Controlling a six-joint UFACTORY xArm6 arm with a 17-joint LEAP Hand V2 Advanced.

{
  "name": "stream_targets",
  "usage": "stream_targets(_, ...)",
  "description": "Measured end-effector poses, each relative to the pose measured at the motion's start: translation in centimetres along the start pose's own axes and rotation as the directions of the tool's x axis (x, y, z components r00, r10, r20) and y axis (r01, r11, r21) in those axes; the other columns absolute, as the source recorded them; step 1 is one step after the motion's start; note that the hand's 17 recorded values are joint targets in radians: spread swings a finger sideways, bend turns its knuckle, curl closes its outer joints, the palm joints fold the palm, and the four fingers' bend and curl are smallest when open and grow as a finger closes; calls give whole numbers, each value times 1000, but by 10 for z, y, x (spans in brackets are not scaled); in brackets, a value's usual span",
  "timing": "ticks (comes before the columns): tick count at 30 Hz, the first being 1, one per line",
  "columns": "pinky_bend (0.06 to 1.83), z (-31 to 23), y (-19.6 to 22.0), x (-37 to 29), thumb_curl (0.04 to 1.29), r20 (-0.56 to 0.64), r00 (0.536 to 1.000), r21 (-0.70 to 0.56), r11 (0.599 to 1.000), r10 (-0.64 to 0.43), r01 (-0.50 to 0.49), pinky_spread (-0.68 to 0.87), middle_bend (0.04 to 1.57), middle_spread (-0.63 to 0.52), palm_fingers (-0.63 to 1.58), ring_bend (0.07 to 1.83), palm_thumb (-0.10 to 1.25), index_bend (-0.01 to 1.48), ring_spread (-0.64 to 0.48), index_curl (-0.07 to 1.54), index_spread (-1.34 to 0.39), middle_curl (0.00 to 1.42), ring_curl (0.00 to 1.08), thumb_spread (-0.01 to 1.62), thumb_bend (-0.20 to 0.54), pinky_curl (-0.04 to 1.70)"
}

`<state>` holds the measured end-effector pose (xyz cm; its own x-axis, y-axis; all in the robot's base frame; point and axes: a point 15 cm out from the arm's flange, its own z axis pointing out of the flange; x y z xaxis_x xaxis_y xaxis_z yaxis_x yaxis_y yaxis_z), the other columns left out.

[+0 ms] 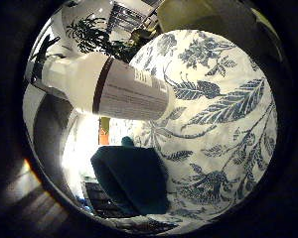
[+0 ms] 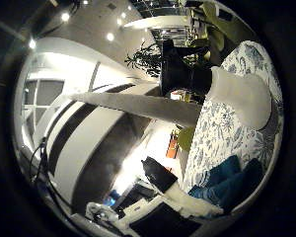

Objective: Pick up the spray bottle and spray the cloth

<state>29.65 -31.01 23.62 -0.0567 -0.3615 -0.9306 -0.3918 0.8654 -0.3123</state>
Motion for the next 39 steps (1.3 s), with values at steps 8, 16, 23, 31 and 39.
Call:
stream_targets(8, 455, 12, -12, 1, 309, -15, 1000, -2, 1000, -11, 11, 364, 293, 197, 38, 459, 522, 144, 205, 242, -148, 353, 288, 979, -27, 304)
stream_targets(16, 448, 31, -16, 3, 306, -37, 999, -23, 1000, -19, 18, 368, 290, 197, 44, 466, 536, 144, 208, 243, -148, 354, 287, 987, -27, 303)
stream_targets(23, 424, 51, -13, -1, 309, -33, 999, -47, 999, -27, 26, 368, 309, 195, 72, 452, 543, 148, 207, 252, -136, 358, 282, 986, -26, 299)
stream_targets(31, 408, 75, -2, 0, 371, -51, 997, -92, 995, -51, 46, 353, 325, 134, 188, 487, 719, 146, 188, 267, -146, 363, 288, 1032, -2, 297)
stream_targets(39, 808, 102, 2, -11, 494, -21, 998, -93, 994, -66, 64, -137, 479, -63, 772, 868, 966, 142, -123, 238, -222, 428, 384, 1003, -8, 363)
